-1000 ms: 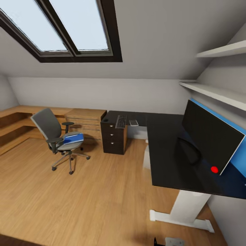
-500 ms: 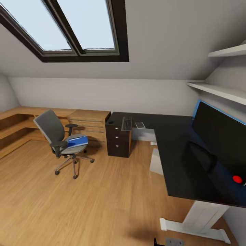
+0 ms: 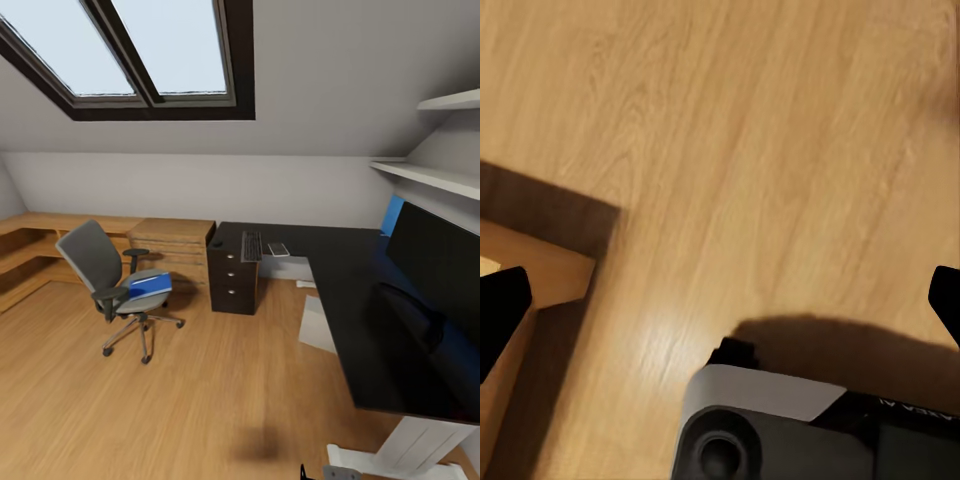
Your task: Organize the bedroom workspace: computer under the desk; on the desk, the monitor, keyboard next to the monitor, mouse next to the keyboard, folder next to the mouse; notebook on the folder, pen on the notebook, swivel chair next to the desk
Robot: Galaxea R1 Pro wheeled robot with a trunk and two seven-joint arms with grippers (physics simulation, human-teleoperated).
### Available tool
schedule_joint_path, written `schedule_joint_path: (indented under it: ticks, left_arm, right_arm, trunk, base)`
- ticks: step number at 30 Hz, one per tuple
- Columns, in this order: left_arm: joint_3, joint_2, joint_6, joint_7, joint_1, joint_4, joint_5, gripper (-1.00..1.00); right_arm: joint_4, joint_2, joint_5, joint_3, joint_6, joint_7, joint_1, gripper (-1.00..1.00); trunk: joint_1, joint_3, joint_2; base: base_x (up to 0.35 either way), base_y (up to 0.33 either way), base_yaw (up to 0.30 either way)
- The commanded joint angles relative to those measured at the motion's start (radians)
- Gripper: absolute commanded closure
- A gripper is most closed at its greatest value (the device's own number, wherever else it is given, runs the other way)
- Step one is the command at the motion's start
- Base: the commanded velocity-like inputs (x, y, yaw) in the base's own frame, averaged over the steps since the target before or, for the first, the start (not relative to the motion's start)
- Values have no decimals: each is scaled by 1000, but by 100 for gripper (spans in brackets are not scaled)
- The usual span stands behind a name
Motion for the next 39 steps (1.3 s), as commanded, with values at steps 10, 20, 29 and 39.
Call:
schedule_joint_path:
  ticks: [10, 20, 29, 39]
  left_arm:
    - [-8, 1, -4, 6, -1, 0, 11, -100]
    - [-8, 1, -4, 6, -1, 0, 11, -100]
    - [-10, 1, -5, 6, -1, 0, 10, -100]
    - [-12, 0, -5, 6, -1, 0, 9, -100]
  right_arm:
    - [4, 1, 8, -6, -6, -3, -1, -100]
    - [4, 1, 12, -4, -9, -3, -1, -100]
    - [4, 1, 16, -1, -45, -2, -1, -100]
    - [16, 1, 14, 0, -84, -3, -1, -100]
  trunk:
    - [-11, 8, 20]
    - [-49, 39, 90]
    - [-60, 48, 111]
    - [-60, 48, 111]
  base:
    - [311, 161, -225]
    - [311, 180, -18]
    - [311, 196, -1]
    - [311, 205, 0]
